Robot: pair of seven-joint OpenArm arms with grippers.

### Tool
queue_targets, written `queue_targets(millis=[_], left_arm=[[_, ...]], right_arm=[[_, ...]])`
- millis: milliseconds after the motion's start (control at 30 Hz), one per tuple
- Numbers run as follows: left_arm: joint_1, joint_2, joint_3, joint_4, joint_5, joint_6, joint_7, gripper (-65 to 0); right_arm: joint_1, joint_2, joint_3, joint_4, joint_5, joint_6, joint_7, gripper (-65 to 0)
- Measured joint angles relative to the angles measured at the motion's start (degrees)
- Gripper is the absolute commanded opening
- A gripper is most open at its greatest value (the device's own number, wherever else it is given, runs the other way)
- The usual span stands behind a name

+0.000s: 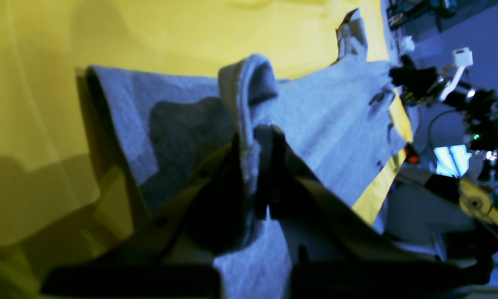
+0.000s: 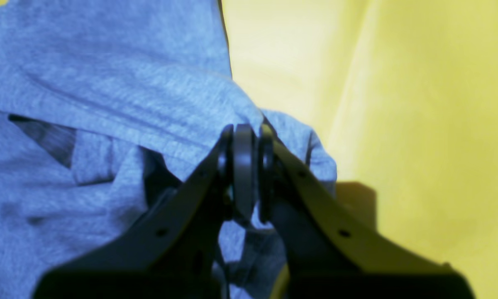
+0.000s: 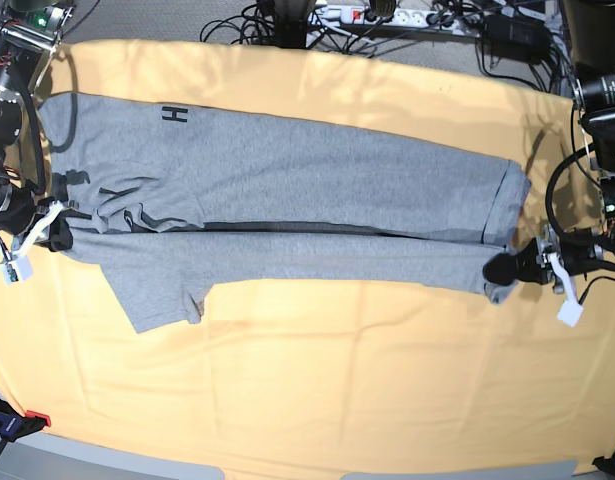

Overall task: Layout the t-shirt on the table in an organized manner, then fold the t-shirt properly
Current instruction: 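Fold the hem with both grippers toward the shoulder edge, then release the hem with the right gripper and move it to the sleeve end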

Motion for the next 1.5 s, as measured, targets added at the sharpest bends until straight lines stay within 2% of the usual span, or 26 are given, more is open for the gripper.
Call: queue_targets(millis=[100,267,400,433,500,533,567,600,800,967,1033,1133,1200,1267,1367,1500], left_arm=[[0.74,0.02,0.00,0.00,0.04,0.02,0.35,-65.0],[0.87,0.02,0.00,0.02,4.50,0.02,0.11,-65.0],[1.38,0.02,0.00,0.02,4.52,0.02,0.11,-65.0],[1.36,0.02,0.00,0.02,4.52,0.00,0.07,-61.0],[1.36,0.02,0.00,0.02,4.50,0.07,-0.74,-42.3],[1.36,0.00,0.00,0.04,4.55,0.02,-0.70,-33.9],[1.33,0.00,0.00,0.04,4.52,0.02,-0.74,-27.7],[1.36,0.02,0.00,0.04,4.55,0.02,-0.74,-24.9],[1.33,0.02,0.00,0.04,4.81,0.00,-0.79,-24.5],[1.36,0.00,0.00,0.04,4.81,0.02,-0.83,-24.5],[1.36,0.02,0.00,0.04,4.83,0.00,-1.09,-24.5],[1.33,0.02,0.00,0.04,4.79,0.02,-1.44,-24.5],[1.36,0.02,0.00,0.02,4.87,0.02,-1.73,-24.5],[1.36,0.04,0.00,0.04,5.01,0.02,-1.97,-24.5],[1.33,0.04,0.00,0.04,5.01,0.02,-2.58,-24.5],[1.36,0.00,0.00,0.02,5.14,0.02,-2.56,-24.5]], right_arm=[[0.04,0.00,0.00,0.00,0.00,0.00,0.02,-65.0],[0.02,0.00,0.00,-0.02,0.31,0.00,0.04,-65.0],[0.02,0.00,0.00,0.00,0.39,0.00,0.04,-64.7],[0.02,0.00,0.00,0.00,0.37,0.00,0.68,-57.4],[0.00,0.02,0.00,-0.02,0.15,0.00,3.78,-38.6],[0.02,0.11,0.00,0.00,0.15,-0.02,5.22,-31.4],[0.07,0.20,0.00,0.00,0.17,-0.02,6.45,-27.4],[0.22,0.20,0.04,0.07,0.17,-0.02,6.58,-26.4],[4.39,0.17,1.05,0.63,0.44,-0.04,2.56,-26.4],[6.54,-0.48,2.03,0.79,6.01,-0.02,2.60,-26.4],[7.52,-2.51,2.03,0.79,4.17,-0.09,2.60,-26.4],[8.31,-4.98,0.90,-0.96,-1.40,-3.65,6.10,-25.7],[8.70,-5.88,0.02,-4.04,-5.25,-6.71,7.65,-24.8],[9.62,-6.47,-0.48,-9.14,-5.33,-7.19,8.39,-22.0],[12.70,-6.88,-0.50,-18.62,-2.78,-7.23,8.87,-21.4],[17.68,-6.73,-0.48,-29.16,0.92,-3.80,10.86,-21.5]])
